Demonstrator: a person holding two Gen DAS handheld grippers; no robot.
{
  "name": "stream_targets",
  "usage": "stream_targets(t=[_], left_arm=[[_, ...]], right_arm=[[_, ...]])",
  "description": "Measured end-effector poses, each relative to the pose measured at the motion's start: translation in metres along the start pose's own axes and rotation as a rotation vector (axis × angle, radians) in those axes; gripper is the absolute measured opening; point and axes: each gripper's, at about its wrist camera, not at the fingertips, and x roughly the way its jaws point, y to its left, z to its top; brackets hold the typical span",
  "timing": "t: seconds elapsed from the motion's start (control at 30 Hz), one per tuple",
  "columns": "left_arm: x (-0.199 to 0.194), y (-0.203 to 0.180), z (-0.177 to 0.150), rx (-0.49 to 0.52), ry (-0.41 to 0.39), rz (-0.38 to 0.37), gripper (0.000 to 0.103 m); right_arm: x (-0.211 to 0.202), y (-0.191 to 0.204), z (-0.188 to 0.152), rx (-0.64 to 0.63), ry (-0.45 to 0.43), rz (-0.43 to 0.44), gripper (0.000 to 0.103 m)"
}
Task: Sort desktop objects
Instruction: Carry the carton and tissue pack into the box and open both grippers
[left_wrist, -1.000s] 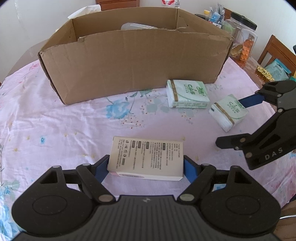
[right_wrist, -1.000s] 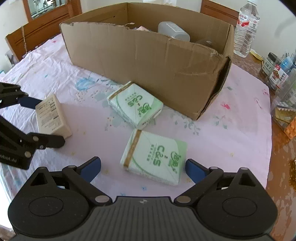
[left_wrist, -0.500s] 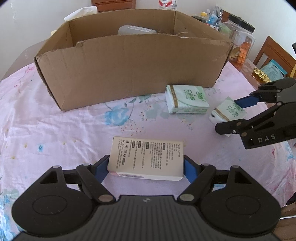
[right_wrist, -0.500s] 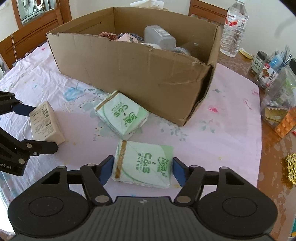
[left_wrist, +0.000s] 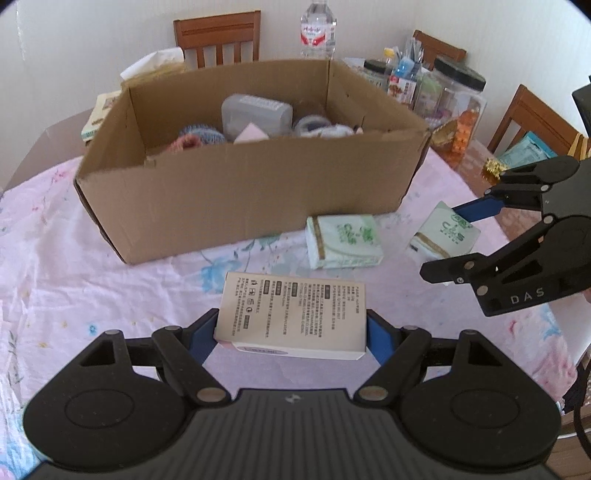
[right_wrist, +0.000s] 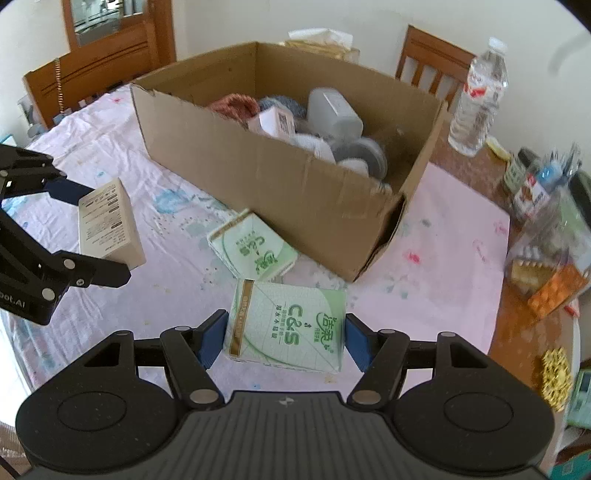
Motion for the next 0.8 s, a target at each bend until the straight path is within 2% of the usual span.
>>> stream_targets(t=[0.37,0.53,0.8], left_arm=[[-0.036,-0.006,0.029,0.023,-0.074,0.040,0.080],[-0.049,-0.005,0.045,0.037,-0.115,0.069,0.080],[-0.056,0.009,0.072,0.017,-0.138,0.096,0.080]], right_arm=[[-0.041,-0.004,0.021,-0.106,-0.091,0.012,0.071],[-0.054,-0.009,0.034,-0.117,-0.135,0.017,0.071],[-0.067,-0.013,0.055,-0.134,-0.194,0.004,0.071]])
